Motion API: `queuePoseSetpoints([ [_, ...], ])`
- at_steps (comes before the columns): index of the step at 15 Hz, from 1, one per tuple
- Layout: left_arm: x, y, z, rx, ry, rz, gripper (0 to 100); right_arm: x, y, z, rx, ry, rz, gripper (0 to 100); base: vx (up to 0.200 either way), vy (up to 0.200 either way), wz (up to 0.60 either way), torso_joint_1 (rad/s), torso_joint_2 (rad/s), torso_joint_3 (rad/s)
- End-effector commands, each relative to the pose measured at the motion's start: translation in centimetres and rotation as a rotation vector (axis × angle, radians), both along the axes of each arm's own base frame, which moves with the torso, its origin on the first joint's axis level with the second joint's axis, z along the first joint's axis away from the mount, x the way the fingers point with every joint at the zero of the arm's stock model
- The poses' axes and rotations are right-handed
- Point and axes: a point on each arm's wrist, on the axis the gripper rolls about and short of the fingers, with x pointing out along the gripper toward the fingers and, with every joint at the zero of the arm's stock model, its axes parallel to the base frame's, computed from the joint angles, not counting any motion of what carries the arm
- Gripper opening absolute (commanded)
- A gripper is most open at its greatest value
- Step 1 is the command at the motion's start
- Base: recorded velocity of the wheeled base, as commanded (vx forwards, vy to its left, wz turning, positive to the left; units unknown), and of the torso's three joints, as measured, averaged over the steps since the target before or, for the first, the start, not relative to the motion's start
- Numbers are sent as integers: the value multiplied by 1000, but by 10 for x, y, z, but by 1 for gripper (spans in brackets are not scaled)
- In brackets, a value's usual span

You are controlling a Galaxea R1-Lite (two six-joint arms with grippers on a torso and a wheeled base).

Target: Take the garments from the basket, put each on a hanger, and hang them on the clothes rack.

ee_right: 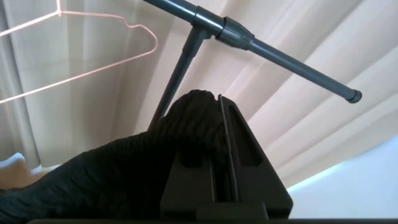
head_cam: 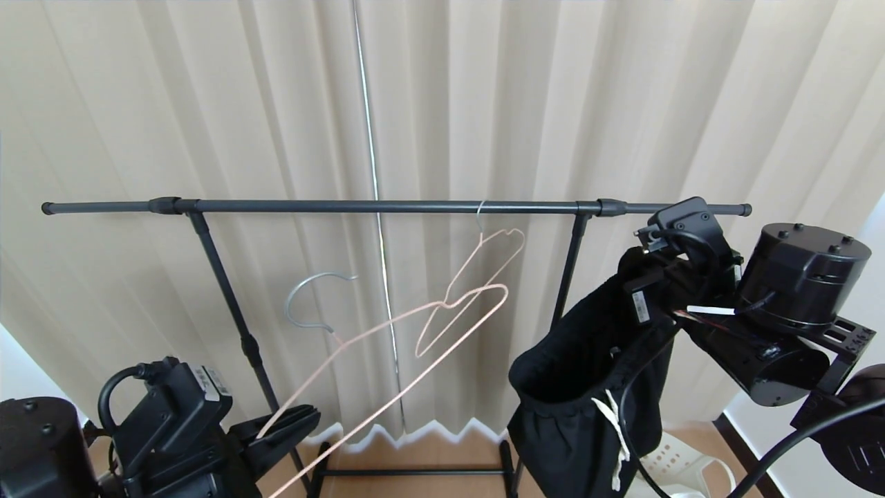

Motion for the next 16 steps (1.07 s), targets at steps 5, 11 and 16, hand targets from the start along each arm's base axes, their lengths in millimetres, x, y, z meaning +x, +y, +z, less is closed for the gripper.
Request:
queuePoseSetpoints([
  [5,-5,-12,-15,51,67,-85,0,-5,21,-9,-16,25,58,0,0,0,0,0,0,0],
  [11,5,-26,-27,64,98,-117,0,-14,47,-26,-48,75,128,0,0,0,0,0,0,0],
  [16,19,-40,-39,22,35,-130,0,-16,60,-38,-61,92,166,0,0,0,0,0,0,0],
])
